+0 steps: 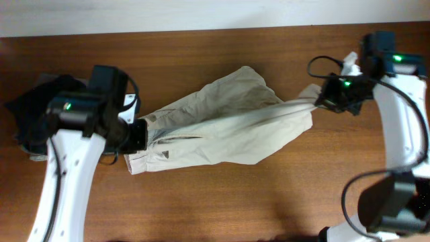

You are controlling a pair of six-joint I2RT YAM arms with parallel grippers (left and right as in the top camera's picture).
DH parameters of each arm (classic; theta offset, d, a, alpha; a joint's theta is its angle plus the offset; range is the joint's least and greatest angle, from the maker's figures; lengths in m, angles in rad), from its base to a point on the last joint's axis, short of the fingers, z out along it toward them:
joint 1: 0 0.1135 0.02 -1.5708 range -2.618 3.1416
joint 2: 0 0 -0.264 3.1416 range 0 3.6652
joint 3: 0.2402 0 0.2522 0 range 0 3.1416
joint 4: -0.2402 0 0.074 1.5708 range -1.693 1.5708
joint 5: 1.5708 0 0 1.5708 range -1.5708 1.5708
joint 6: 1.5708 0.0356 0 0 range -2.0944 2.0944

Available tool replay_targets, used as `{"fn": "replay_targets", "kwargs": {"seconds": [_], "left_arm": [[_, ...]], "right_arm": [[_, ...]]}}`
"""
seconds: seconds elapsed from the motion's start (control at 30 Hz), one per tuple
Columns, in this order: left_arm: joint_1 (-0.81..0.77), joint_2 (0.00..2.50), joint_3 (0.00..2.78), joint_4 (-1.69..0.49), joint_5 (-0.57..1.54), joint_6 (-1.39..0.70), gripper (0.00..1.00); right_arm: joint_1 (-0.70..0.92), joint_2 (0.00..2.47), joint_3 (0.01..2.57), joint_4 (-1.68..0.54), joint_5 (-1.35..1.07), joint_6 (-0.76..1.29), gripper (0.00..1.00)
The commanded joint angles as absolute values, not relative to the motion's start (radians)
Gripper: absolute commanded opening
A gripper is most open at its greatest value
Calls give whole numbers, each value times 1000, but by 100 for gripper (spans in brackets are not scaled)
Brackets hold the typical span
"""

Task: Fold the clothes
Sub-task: 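Lift both leg hems and fold them up over the waistband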

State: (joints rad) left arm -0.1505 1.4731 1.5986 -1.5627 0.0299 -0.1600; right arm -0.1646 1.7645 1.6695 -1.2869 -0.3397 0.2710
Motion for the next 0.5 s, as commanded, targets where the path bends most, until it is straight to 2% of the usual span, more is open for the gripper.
{"fn": "replay_targets", "kwargs": {"seconds": [0.0,0.2,0.47], "left_arm": [[-139,1588,1617,-1546,-106,-89,0],[-139,1767,1617,-1440,-135,-73,0],[-107,1864,1617,-1277,-158,-73,1]], "right_arm": [[-142,1846,1685,-1191,-261,297,4],[-111,1916,1685,-999,-276,313,4],[-82,1953,1685,-823,-280,324,7]]}}
